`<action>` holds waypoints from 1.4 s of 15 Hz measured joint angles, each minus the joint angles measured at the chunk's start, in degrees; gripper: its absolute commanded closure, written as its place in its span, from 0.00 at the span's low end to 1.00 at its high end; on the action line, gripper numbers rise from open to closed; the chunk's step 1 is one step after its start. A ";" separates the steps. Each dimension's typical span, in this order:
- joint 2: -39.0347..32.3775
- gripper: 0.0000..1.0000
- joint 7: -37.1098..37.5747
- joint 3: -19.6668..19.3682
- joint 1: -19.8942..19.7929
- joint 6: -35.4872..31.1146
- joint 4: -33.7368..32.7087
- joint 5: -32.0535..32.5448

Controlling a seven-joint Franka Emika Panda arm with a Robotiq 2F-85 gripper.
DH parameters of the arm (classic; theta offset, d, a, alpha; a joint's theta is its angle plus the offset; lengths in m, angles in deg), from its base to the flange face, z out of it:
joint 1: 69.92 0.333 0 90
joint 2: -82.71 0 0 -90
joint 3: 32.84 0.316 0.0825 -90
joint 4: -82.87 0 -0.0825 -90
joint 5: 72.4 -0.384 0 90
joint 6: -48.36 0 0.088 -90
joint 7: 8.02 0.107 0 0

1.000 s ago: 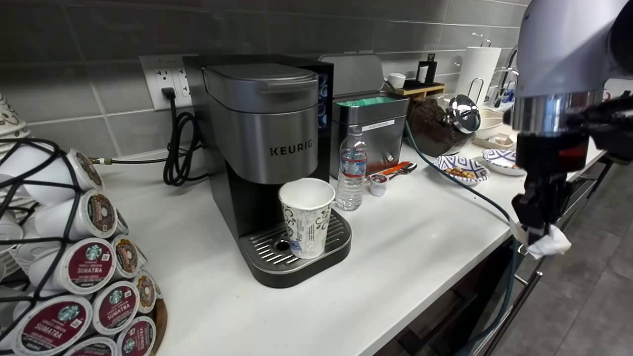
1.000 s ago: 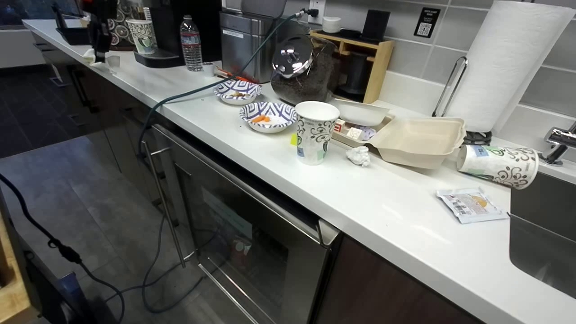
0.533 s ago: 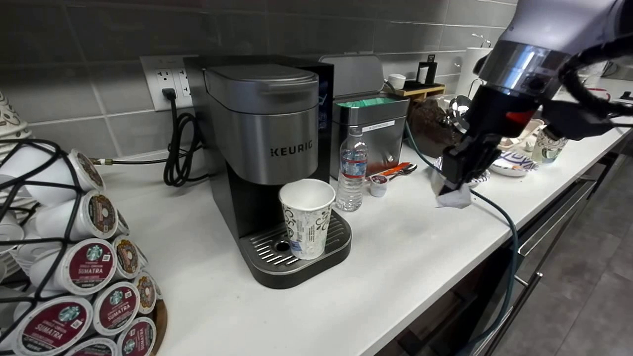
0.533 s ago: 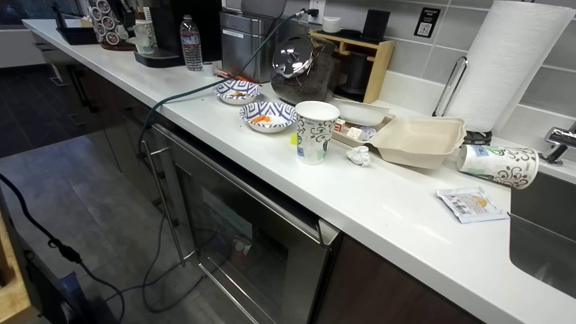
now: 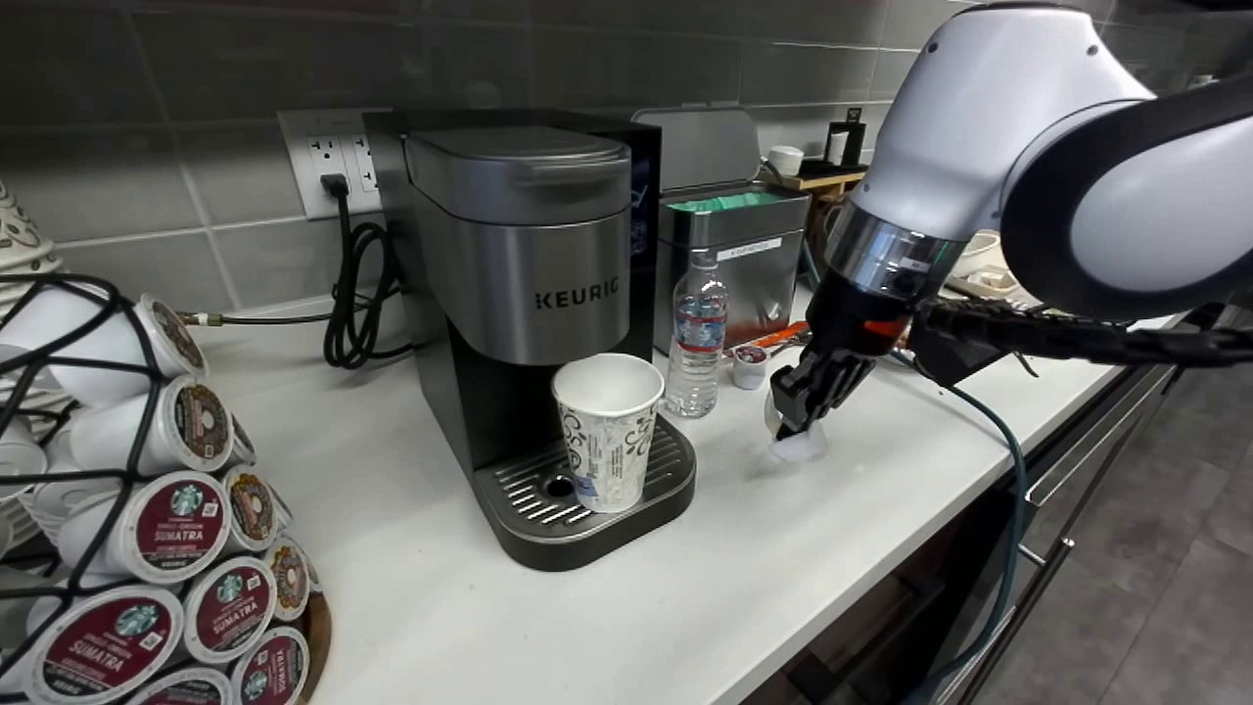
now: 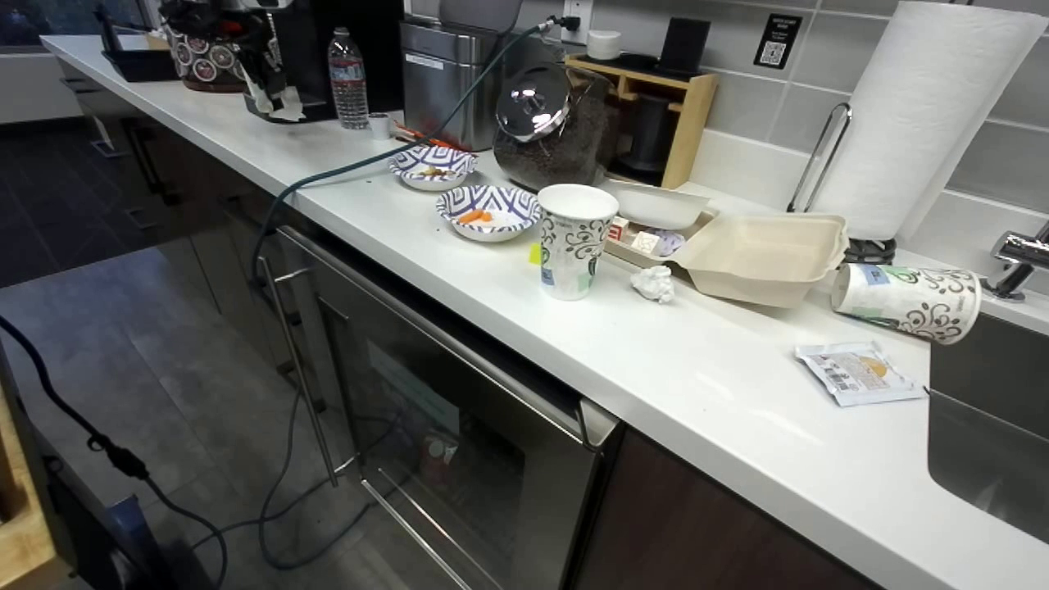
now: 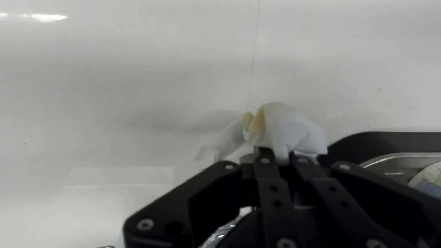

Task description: Clean the countertop

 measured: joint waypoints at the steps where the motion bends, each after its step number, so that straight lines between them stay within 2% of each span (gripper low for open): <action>1: -1.22 0.98 -0.03 -0.29 0.28 0.06 -0.83 0.08; 7: -6.16 0.98 -0.21 -2.58 2.15 3.61 -4.27 1.15; 11: -6.61 0.98 -0.21 -4.59 2.52 6.12 -5.12 1.77; 18: -5.34 0.98 4.24 -12.44 2.17 10.42 -4.18 7.76; 21: -4.60 0.98 4.97 -13.71 1.40 16.45 -4.08 8.79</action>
